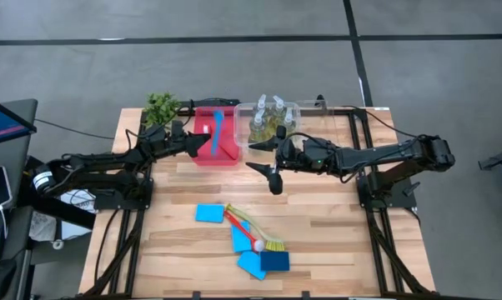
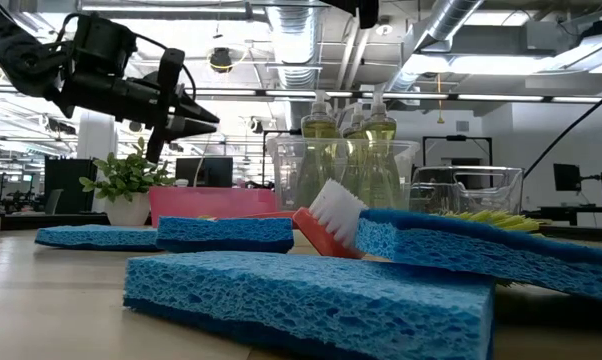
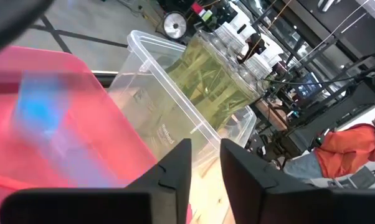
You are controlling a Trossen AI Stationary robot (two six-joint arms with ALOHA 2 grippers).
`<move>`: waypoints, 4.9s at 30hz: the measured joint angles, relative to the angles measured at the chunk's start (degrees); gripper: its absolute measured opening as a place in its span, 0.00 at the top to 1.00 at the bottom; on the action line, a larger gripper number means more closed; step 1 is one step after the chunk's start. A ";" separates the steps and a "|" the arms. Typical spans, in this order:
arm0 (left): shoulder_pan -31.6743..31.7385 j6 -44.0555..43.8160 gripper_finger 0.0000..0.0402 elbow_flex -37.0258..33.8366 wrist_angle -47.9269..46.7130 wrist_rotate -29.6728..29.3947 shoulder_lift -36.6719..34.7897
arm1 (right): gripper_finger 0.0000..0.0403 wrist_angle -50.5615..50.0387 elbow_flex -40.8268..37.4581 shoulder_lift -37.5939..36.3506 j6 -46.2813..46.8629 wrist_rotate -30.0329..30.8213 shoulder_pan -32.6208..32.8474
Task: Pick & Place Kitchen Sink Supplies
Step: Put the blue toilet brush into the red bin, then put the red toilet brush into the red bin
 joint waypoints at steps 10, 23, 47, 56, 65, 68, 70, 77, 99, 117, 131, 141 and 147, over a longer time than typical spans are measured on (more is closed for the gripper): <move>0.00 0.01 0.69 0.00 -0.40 0.00 0.02 | 0.38 0.00 0.00 0.00 0.17 0.00 0.00; -5.66 0.65 0.69 0.04 -0.79 0.26 0.02 | 0.38 -4.19 0.00 0.02 3.97 -0.01 0.63; -46.20 27.81 0.69 0.04 -1.11 -11.48 0.02 | 0.38 -23.72 0.00 1.68 13.49 -0.03 12.94; -60.52 27.73 0.69 0.78 -1.29 -32.41 2.88 | 0.38 -27.86 0.00 1.66 24.08 0.00 21.69; -65.36 27.71 0.69 10.79 -1.37 -40.34 22.01 | 0.38 -27.61 0.00 1.66 32.29 1.60 30.83; -65.18 27.30 0.69 13.54 -2.45 -40.54 27.76 | 0.38 -27.57 0.00 1.66 34.91 5.21 33.38; -65.32 26.09 0.69 15.04 -4.67 -40.54 30.89 | 0.38 -27.58 0.00 1.66 35.17 8.19 35.07; -65.61 25.94 0.69 18.25 -11.93 -40.50 37.61 | 0.38 -27.30 0.00 1.64 36.19 12.17 38.63; -64.78 26.62 0.70 18.27 -18.34 -43.71 39.52 | 0.38 -27.39 -1.76 1.66 34.64 20.10 39.27; -66.38 15.40 0.98 18.23 -16.56 -40.22 39.43 | 0.38 -27.32 -3.28 1.66 38.61 21.13 38.16; -69.22 15.40 0.99 18.23 -2.59 -40.38 39.43 | 0.38 -27.26 -3.28 1.66 40.30 21.13 38.23; -69.22 15.64 0.99 18.23 4.30 -45.05 37.82 | 0.38 -25.78 -3.28 1.66 40.30 21.13 38.25; -69.20 15.16 0.98 18.23 4.32 -44.47 37.48 | 0.38 -25.62 -3.28 1.66 40.30 21.13 38.25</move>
